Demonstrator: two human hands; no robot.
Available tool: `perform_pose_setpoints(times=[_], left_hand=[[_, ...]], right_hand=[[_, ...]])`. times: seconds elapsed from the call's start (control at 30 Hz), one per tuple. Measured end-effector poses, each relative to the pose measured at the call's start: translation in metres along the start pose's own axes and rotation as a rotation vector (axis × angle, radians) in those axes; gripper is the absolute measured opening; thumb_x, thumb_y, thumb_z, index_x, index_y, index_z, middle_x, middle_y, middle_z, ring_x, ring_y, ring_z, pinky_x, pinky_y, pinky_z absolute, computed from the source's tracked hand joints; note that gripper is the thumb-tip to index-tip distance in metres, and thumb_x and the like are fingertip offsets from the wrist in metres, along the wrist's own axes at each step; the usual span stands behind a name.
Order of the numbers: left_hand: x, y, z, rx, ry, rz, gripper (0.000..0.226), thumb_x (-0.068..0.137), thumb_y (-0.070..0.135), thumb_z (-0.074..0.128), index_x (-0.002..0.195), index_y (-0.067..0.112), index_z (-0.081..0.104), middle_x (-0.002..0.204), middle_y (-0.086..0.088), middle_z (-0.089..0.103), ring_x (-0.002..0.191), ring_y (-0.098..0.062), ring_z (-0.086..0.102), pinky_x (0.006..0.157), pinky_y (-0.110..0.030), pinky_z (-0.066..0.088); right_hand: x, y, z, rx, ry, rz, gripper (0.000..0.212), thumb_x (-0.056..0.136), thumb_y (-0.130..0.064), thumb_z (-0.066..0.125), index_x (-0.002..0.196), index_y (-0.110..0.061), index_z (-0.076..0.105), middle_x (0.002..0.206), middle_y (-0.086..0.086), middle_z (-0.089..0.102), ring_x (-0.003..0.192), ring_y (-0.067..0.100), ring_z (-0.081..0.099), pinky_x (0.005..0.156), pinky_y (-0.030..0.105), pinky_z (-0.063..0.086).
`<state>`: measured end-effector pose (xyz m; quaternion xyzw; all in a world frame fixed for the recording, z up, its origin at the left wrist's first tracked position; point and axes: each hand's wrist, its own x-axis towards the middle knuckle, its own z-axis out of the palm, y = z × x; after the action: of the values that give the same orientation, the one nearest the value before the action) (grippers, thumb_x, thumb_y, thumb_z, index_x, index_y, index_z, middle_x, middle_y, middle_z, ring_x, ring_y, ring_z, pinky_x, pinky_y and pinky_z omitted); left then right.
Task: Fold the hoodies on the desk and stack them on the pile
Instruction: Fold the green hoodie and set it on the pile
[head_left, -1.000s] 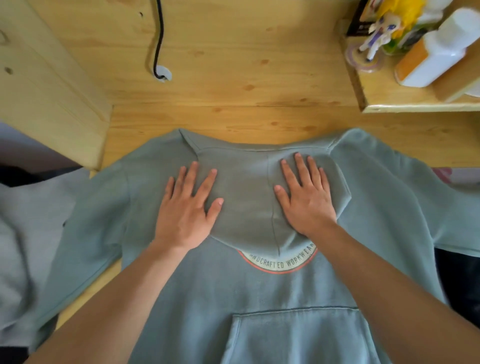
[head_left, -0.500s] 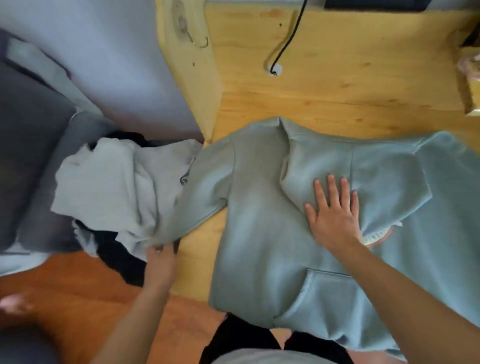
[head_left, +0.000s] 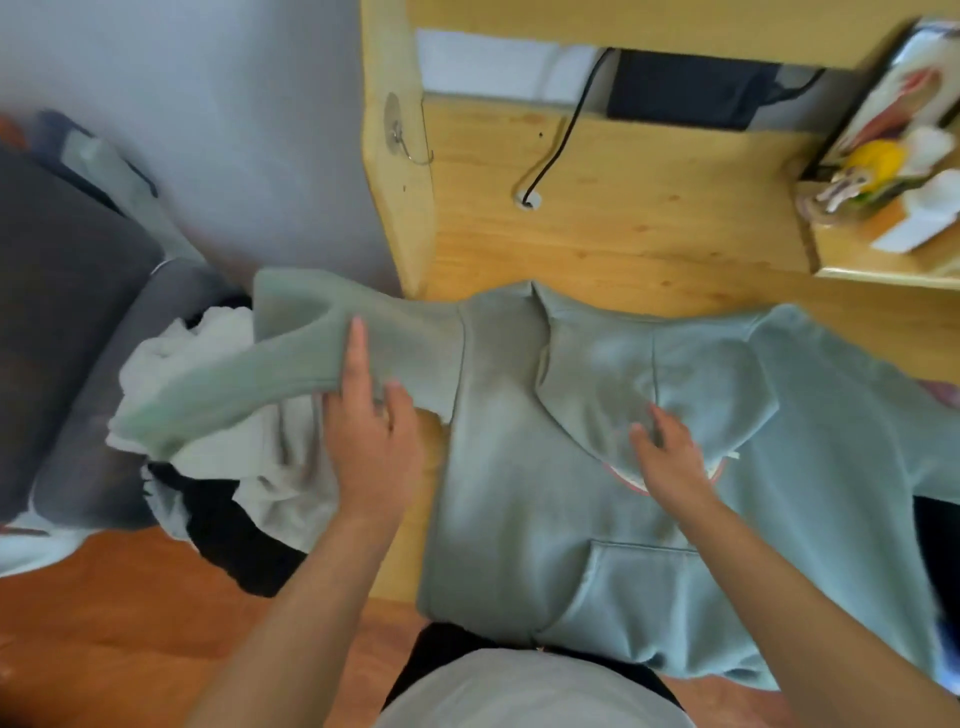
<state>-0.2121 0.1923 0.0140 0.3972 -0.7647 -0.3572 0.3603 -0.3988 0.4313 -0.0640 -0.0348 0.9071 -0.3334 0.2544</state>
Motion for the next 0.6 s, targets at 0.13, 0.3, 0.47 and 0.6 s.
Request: perform_pose_setpoints(times=[0.13, 0.3, 0.47, 0.6], left_hand=[[-0.030, -0.008, 0.048, 0.427, -0.653, 0.576, 0.062, 0.087, 0.020, 0.058, 0.148, 0.019, 0.050, 0.121, -0.022, 0.063, 0.112, -0.042, 0.058, 0.099, -0.046, 0.047], [-0.057, -0.069, 0.063, 0.675, -0.963, 0.509, 0.029, 0.088, 0.027, 0.065, 0.115, 0.019, 0.069, 0.154, -0.015, 0.045, 0.141, -0.037, 0.043, 0.116, -0.049, 0.036], [-0.028, -0.077, 0.075, 0.657, -0.604, 0.304, 0.054, 0.074, 0.019, 0.083, 0.118, 0.007, 0.053, 0.116, -0.016, 0.053, 0.102, -0.040, 0.056, 0.080, -0.048, 0.053], [-0.011, -0.083, 0.092, 0.771, -0.678, 0.139, 0.073, 0.085, 0.029, 0.075, 0.145, 0.011, 0.038, 0.115, -0.015, 0.053, 0.101, -0.038, 0.056, 0.071, -0.048, 0.053]], right_hand=[[-0.010, 0.011, -0.037, 0.934, -0.053, 0.251, 0.038, 0.106, -0.045, 0.042, 0.133, -0.024, 0.058, 0.137, 0.000, 0.059, 0.125, 0.014, 0.055, 0.112, 0.035, 0.035], [-0.006, 0.055, -0.064, 1.445, -0.097, 0.456, 0.059, 0.098, -0.058, 0.042, 0.133, -0.013, 0.057, 0.143, 0.014, 0.056, 0.134, 0.033, 0.052, 0.113, 0.047, 0.038], [0.004, 0.064, -0.065, 1.383, -0.007, 0.514, 0.062, 0.097, -0.064, 0.046, 0.135, -0.016, 0.054, 0.139, 0.012, 0.056, 0.128, 0.031, 0.054, 0.115, 0.046, 0.037], [0.027, 0.049, -0.065, 1.111, 0.102, 0.560, 0.060, 0.085, -0.069, 0.062, 0.124, -0.023, 0.058, 0.118, 0.005, 0.064, 0.105, 0.022, 0.066, 0.096, 0.044, 0.051]])
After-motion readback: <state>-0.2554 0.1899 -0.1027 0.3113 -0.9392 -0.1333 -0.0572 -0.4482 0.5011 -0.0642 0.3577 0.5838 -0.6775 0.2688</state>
